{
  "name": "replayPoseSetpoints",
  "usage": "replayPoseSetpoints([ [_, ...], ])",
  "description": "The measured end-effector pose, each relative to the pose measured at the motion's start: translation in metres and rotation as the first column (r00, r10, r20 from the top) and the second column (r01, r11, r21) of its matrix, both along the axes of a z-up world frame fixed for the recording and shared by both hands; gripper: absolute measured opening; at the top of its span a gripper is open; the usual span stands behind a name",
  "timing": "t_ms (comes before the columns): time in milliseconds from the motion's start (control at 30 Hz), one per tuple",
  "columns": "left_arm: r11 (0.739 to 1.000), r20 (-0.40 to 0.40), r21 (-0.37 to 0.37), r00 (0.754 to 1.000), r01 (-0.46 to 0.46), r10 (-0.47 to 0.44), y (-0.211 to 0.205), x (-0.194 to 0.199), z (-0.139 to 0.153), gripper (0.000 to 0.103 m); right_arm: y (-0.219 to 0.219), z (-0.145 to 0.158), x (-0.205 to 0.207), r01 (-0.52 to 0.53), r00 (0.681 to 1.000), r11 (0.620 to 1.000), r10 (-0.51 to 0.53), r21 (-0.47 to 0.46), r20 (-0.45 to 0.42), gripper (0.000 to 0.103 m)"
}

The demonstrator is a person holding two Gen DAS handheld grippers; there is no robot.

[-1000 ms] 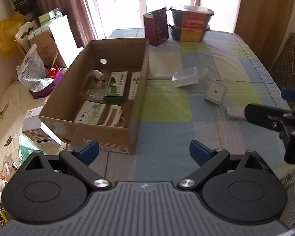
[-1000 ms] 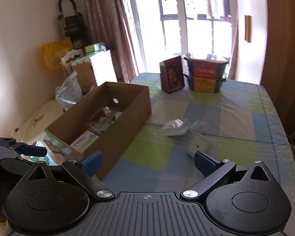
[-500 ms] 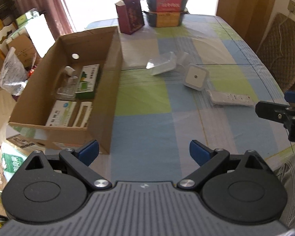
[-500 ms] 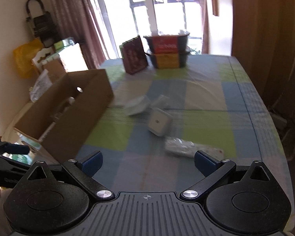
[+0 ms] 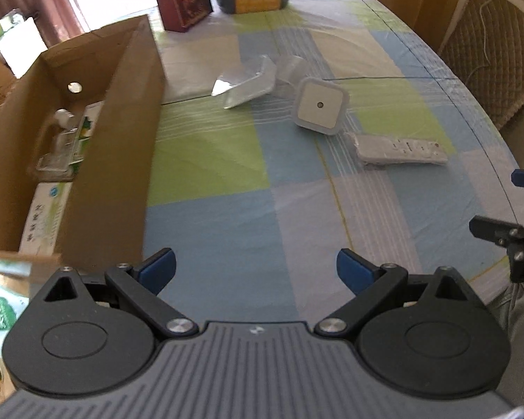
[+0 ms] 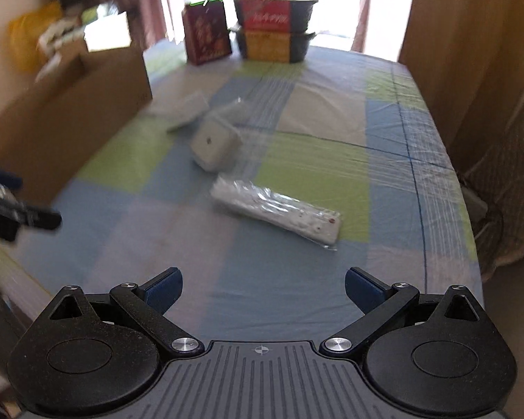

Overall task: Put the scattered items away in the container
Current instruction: 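Withdraw both tools from the cardboard box toward the remaining items on the table, then close the left tool on the white night light while the right tool grasps the bagged remote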

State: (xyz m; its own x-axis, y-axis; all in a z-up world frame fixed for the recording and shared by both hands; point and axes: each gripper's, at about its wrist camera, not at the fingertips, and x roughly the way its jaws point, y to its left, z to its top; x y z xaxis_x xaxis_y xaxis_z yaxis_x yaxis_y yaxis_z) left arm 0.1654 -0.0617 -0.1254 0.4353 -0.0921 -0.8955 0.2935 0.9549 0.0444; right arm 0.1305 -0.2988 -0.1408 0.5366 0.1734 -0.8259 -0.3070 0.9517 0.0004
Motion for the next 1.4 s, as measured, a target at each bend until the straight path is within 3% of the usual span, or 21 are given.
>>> replayPoseSetpoints([
  [200, 1.0, -0.017, -0.004, 1.0, 0.018, -0.018, -0.009, 0.019, -0.014, 0.097, -0.02, -0.036, 0.037, -0.156, 0.988, 0.987, 0.156, -0.036, -0.011, 0.103],
  [333, 1.0, -0.031, -0.001, 0.999, 0.013, -0.013, -0.011, 0.031, -0.023, 0.097, -0.026, -0.043, 0.063, -0.27, 0.962, 0.962, 0.271, -0.053, 0.029, 0.103],
  [500, 1.0, -0.044, -0.008, 0.999, 0.008, -0.008, -0.013, 0.043, -0.032, 0.097, -0.023, -0.057, 0.095, -0.376, 0.926, 0.925, 0.378, -0.05, 0.017, 0.103],
  [600, 1.0, -0.042, -0.003, 0.999, 0.017, -0.017, -0.016, 0.049, -0.035, 0.097, -0.019, -0.071, 0.11, -0.425, 0.905, 0.905, 0.425, -0.017, -0.041, 0.071],
  [700, 1.0, -0.031, -0.006, 0.999, 0.027, -0.027, -0.017, 0.053, -0.036, 0.097, -0.02, -0.074, 0.111, -0.419, 0.907, 0.908, 0.418, -0.017, -0.045, 0.07],
  [800, 0.999, -0.02, -0.016, 0.999, 0.038, -0.038, -0.018, 0.057, -0.038, 0.097, -0.022, -0.073, 0.102, -0.414, 0.909, 0.91, 0.414, -0.003, -0.054, 0.045],
  [933, 0.997, 0.0, -0.031, 0.998, 0.066, -0.066, -0.022, 0.064, -0.04, 0.096, -0.021, -0.068, 0.079, -0.387, 0.919, 0.922, 0.384, -0.018, -0.092, 0.039],
  [1133, 0.989, 0.036, -0.048, 0.99, 0.137, -0.135, -0.036, 0.077, -0.045, 0.096, -0.033, -0.061, 0.05, -0.182, 0.972, 0.98, 0.166, -0.085, -0.167, 0.038],
  [1300, 0.971, 0.109, -0.059, 0.968, 0.232, -0.225, -0.06, 0.097, -0.047, 0.096, -0.04, -0.057, 0.04, -0.026, 0.979, 0.995, 0.006, -0.093, -0.205, 0.039],
  [1367, 0.961, 0.133, -0.069, 0.957, 0.268, -0.258, -0.071, 0.108, -0.049, 0.097, -0.039, -0.056, 0.039, 0.005, 0.981, 0.995, -0.025, -0.1, -0.193, 0.062],
  [1400, 0.957, 0.14, -0.073, 0.953, 0.282, -0.27, -0.076, 0.114, -0.051, 0.097, -0.039, -0.055, 0.038, 0.023, 0.982, 0.994, -0.042, -0.103, -0.184, 0.09],
])
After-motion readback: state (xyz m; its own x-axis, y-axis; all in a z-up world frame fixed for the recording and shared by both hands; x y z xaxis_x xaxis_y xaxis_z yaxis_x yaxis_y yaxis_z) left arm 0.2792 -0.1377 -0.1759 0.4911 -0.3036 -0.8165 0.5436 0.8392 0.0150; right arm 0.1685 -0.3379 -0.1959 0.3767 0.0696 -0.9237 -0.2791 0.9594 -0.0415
